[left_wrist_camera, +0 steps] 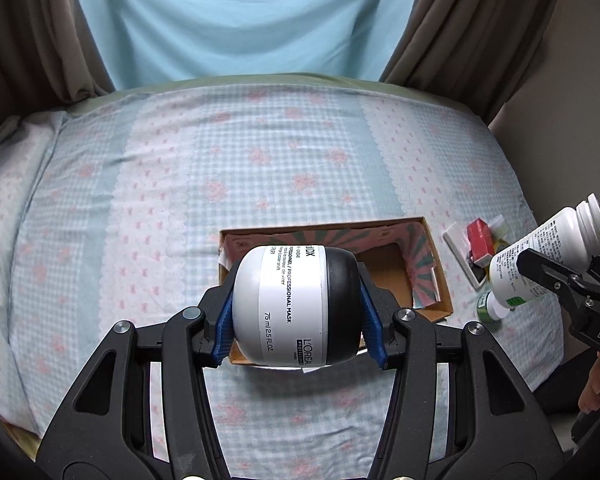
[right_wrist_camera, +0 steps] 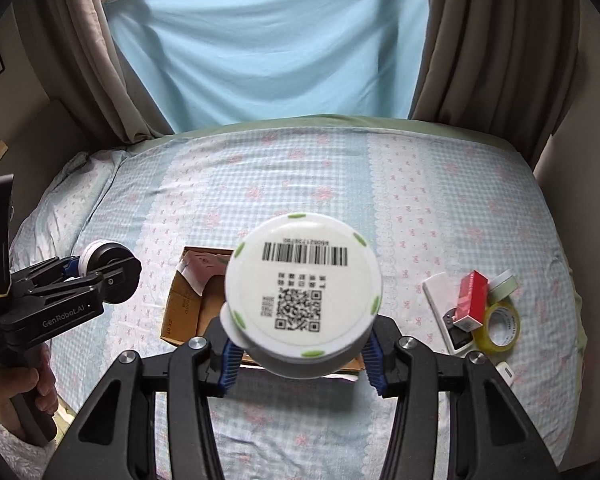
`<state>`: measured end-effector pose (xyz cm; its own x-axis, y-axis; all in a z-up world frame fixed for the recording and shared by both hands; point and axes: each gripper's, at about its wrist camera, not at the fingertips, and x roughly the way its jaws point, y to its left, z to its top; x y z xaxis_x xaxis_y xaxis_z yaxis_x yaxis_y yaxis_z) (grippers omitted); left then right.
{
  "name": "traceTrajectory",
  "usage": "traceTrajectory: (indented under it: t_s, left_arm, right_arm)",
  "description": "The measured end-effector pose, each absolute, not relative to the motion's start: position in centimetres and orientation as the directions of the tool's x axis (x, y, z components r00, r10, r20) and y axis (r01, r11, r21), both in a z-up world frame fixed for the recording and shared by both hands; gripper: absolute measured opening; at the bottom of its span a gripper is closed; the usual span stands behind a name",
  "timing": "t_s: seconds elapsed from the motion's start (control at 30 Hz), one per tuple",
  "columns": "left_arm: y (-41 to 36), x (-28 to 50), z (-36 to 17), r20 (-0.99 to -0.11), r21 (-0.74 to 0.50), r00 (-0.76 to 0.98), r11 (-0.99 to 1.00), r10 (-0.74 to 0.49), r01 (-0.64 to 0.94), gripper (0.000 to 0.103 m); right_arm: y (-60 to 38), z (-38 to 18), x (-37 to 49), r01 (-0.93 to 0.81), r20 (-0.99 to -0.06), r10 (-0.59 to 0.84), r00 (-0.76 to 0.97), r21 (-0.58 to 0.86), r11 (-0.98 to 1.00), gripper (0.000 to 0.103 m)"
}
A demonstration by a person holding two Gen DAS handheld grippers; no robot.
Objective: Organize rigid objects
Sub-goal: 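Carry the jar and pill bottle into the cardboard box with both tools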
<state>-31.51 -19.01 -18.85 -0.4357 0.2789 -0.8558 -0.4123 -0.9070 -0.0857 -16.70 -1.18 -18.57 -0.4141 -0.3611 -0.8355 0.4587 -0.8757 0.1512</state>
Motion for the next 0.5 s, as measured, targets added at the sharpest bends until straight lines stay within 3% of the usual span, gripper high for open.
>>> traceTrajectory:
  t_s: [0.5]
  left_arm:
    - [-13.7, -36.8, -31.1, -0.934, -0.079, -0.260, -0.854, 0.244, -0.515, 0.048]
  right_arm:
    - [-5.6, -31.4, -22.0, 0.436, -0.947, -0.260, -0.187, 0.157, -0.886, 0.046]
